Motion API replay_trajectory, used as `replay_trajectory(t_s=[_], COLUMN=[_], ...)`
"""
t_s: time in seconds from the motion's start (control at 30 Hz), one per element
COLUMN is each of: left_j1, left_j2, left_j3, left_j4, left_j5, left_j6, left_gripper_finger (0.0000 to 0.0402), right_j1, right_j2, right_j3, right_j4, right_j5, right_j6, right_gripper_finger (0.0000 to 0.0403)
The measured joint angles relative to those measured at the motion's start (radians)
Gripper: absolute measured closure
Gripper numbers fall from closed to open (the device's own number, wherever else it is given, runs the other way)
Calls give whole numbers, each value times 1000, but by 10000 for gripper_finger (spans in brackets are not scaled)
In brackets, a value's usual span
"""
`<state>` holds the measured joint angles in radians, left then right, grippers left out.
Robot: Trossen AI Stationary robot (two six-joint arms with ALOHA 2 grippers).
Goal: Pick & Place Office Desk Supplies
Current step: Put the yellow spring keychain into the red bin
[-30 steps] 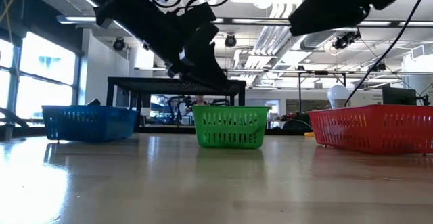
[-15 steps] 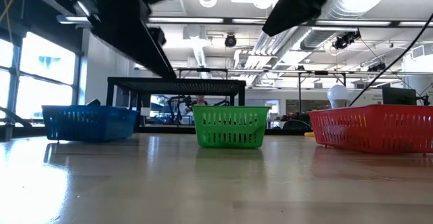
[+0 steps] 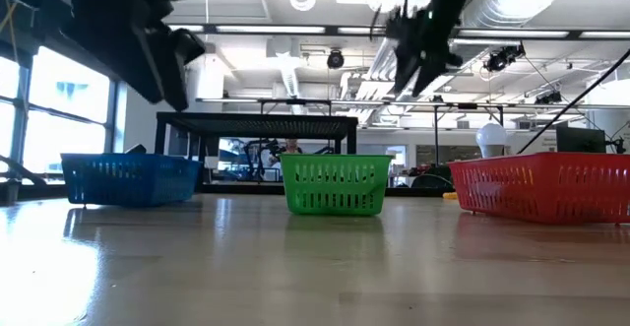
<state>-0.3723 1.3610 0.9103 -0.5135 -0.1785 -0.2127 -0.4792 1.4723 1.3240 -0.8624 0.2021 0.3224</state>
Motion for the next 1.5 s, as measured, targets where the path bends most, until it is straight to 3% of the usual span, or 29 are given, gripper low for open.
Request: replay_trajectory(t_s=[0.13,0.33,0.57,1.1,1.5], left_j1=[28,63,96,155,209], left_j2=[24,30,30,30,30], left_j3=[-12,-32,-54,-58,-58], left_j4=[-21,1,-3,56,81], left_j5=[8,8,8,9,116], left_j6=[29,60,60,160,185], left_gripper_finger=[238,238,238,238,238], right_j1=[-139,-185,-201,-328,-367], right_j2=[79,230,347,435,436], right_j3=[-2,-2,-1,-1,-1], right_j4=[-2,2,-81,-86,-56], right_j5=[-72,-70,61,106,52], right_j6=[-89,-249,-327,-360,-460], right_gripper_finger=[127,113,116,116,116])
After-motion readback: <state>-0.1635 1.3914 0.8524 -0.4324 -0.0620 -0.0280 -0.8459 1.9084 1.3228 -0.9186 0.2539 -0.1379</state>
